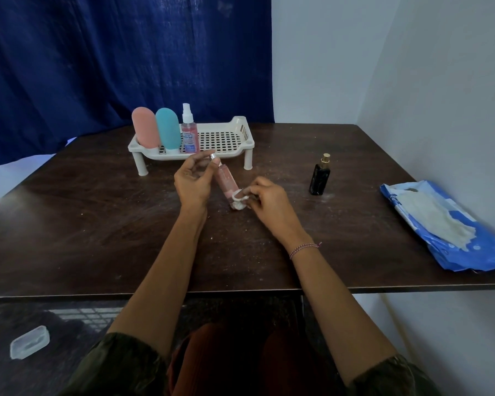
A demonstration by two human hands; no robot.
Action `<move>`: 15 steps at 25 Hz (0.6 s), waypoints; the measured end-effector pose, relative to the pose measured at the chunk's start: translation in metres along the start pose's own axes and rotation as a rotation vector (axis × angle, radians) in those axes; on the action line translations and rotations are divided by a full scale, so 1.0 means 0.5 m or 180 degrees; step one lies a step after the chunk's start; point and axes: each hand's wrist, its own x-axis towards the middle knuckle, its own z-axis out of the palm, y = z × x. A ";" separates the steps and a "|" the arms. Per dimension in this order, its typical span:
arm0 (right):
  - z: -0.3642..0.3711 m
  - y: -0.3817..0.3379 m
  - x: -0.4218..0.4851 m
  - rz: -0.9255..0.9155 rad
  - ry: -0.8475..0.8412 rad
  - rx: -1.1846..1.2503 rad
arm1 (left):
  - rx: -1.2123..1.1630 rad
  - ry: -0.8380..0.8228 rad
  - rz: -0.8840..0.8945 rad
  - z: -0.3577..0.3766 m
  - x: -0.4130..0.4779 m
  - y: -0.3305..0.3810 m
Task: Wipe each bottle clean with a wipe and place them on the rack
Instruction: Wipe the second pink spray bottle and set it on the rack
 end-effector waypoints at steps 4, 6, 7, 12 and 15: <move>0.003 -0.013 -0.001 -0.0110 0.0045 -0.0224 | 0.0004 -0.0067 -0.0007 0.000 0.000 -0.001; 0.006 -0.023 -0.004 -0.0277 0.0032 -0.0282 | 0.0012 -0.0161 -0.0062 0.000 0.001 -0.001; 0.007 -0.026 -0.005 -0.0310 0.0013 -0.0269 | 0.0014 -0.0199 -0.0102 0.001 0.001 -0.001; 0.014 -0.029 -0.002 -0.0341 -0.0022 -0.0139 | 0.0105 -0.0328 -0.0091 0.006 -0.008 0.003; 0.021 -0.019 0.002 0.0055 0.0128 0.0343 | 0.0060 -0.0452 -0.0048 0.005 -0.010 0.006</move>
